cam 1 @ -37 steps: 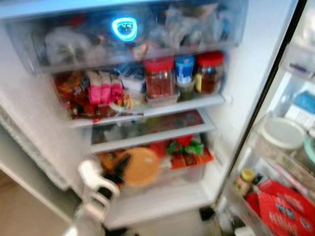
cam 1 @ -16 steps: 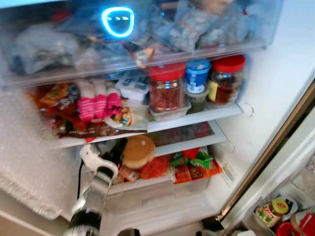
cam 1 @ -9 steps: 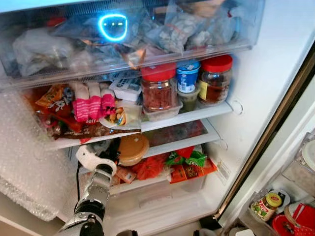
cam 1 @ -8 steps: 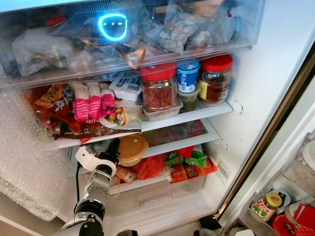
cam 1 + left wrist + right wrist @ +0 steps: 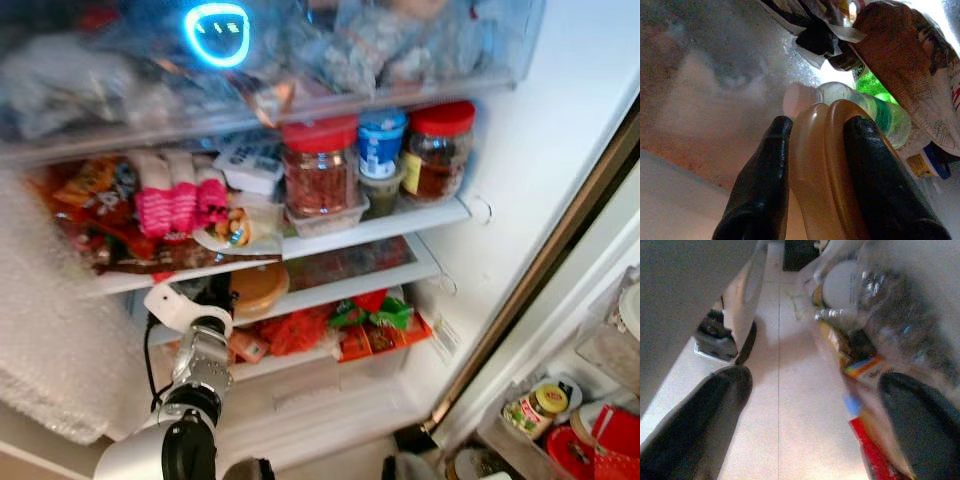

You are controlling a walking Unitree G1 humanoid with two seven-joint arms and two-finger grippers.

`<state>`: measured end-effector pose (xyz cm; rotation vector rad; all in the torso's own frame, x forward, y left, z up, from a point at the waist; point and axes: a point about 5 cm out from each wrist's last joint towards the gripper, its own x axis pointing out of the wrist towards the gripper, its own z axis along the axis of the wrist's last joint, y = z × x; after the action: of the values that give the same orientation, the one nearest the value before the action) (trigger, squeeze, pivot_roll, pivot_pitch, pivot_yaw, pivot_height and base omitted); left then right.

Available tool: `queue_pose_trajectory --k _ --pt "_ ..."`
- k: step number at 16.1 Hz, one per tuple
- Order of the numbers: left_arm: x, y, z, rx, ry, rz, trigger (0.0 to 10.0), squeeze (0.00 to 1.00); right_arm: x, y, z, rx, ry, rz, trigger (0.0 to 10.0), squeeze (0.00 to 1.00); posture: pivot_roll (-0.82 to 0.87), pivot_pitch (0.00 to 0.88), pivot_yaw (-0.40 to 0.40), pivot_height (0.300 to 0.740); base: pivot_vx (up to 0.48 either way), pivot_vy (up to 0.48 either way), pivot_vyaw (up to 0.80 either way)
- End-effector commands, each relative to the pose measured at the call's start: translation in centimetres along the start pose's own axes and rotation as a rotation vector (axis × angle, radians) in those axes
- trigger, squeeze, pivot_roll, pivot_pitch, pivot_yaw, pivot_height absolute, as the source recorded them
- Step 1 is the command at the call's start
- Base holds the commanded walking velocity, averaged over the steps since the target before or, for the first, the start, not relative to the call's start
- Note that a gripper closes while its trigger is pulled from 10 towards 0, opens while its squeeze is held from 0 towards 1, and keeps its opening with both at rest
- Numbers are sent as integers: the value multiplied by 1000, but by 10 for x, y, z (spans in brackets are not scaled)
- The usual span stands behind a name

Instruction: Restocking fridge

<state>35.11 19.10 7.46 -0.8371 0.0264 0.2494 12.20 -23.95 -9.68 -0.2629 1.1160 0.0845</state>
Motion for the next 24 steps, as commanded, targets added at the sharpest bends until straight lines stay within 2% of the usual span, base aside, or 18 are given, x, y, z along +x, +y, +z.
queue_pose_trajectory --k 1,4,5,6,7,11,12,13,14,15,17,18,19,21,24 --pt "2 -3 -3 72 33 16 10000 0 -1 -1 -4 -7 5 0 10000 0 -283 133 -1 638 0 0 0" --pt "8 -16 2 41 16 -3 10000 8 -2 -1 -9 -11 14 6 10000 0 -285 137 -3 638 0 0 0" --pt "9 -20 4 30 6 -8 10000 314 -2 -1 -9 -11 12 5 10000 0 -284 136 -3 638 0 0 0" --pt "10 -20 5 7 -1 -5 10000 741 -2 -1 -8 -8 7 6 10000 0 -280 134 -1 638 0 0 0" --pt "10 -20 5 6 -3 -5 10000 1000 -2 0 -7 -8 5 7 10000 0 -274 131 3 638 0 0 0" --pt "8 -10 9 -49 -31 14 10000 1000 -1 2 -4 -7 -3 11 10000 0 -258 118 14 638 0 0 0" --pt "7 -5 10 -80 -36 12 10000 553 0 2 -2 -5 -7 12 10000 0 -248 109 20 638 0 0 0" --pt "5 -3 10 -111 -40 2 10000 0 0 3 0 -2 -11 13 10000 0 -243 103 25 638 0 0 0" --pt "5 -2 9 -125 -39 -3 10000 0 0 3 1 -1 -12 13 10000 0 -243 102 25 638 0 0 0" --pt "2 3 7 -188 -34 -4 10000 0 1 3 2 1 -15 13 10000 0 -239 97 29 638 0 0 0" --pt "-2 11 1 -253 -13 -10 10000 0 1 4 4 4 -19 13 10000 0 -233 92 29 638 0 0 0" --pt "-5 15 -4 -328 3 -25 10000 0 1 4 5 4 -21 14 10000 0 -228 88 29 638 0 0 0" --pt "-7 18 -4 -350 -4 -23 10000 0 1 4 6 3 -22 14 10000 0 -229 85 29 638 0 0 0" --pt "-11 21 -4 -362 -16 -63 10000 0 2 4 7 4 -25 10 10000 0 -227 78 30 638 0 0 0" --pt "-14 18 -5 -317 -21 -128 10000 0 2 3 8 5 -29 7 10000 0 -224 70 31 638 0 0 0"
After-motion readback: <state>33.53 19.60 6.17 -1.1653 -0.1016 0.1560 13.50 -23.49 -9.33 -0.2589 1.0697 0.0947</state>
